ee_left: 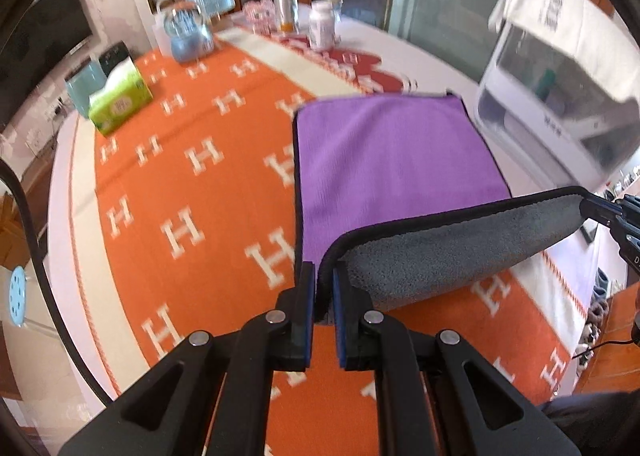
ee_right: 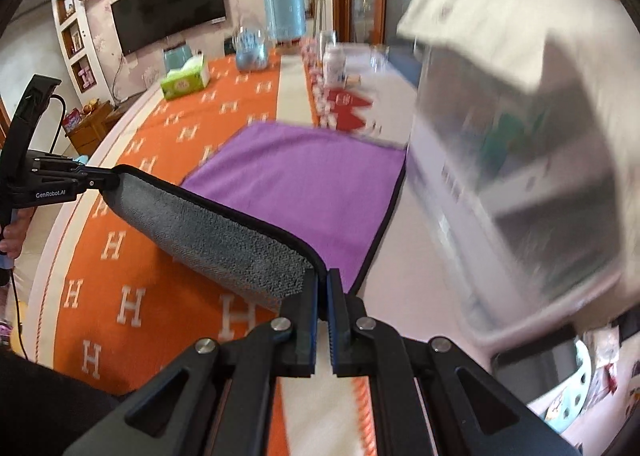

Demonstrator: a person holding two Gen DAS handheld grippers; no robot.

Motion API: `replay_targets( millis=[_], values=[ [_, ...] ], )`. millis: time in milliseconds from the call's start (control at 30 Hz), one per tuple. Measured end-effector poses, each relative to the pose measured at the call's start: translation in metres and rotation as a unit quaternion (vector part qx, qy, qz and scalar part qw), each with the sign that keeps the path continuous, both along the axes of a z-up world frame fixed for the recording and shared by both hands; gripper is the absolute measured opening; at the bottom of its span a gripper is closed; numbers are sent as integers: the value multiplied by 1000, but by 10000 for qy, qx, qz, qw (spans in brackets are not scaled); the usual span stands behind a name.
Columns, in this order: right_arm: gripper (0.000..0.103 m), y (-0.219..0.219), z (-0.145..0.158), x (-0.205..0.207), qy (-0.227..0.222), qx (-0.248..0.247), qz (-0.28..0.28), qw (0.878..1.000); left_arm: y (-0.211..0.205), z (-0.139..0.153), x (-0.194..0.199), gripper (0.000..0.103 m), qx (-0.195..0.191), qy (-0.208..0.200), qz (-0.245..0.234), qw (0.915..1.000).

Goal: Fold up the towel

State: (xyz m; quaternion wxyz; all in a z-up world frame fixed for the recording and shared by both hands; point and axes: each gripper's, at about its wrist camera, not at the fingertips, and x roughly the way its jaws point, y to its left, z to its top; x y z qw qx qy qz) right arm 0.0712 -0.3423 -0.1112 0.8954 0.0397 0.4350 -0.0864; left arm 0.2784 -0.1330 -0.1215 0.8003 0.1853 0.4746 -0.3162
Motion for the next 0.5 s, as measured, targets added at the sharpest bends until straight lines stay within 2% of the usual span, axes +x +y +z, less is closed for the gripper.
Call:
replay_targets(
  millis=[200, 500],
  values=[
    [4, -8, 27, 23, -436, -449, -64, 9980, -14, 28, 22, 6, -192, -415, -2, 9990],
    [4, -25, 47, 64, -1016, -918, -373, 9899, -31, 40, 56, 5, -470, -759, 154, 9959]
  ],
)
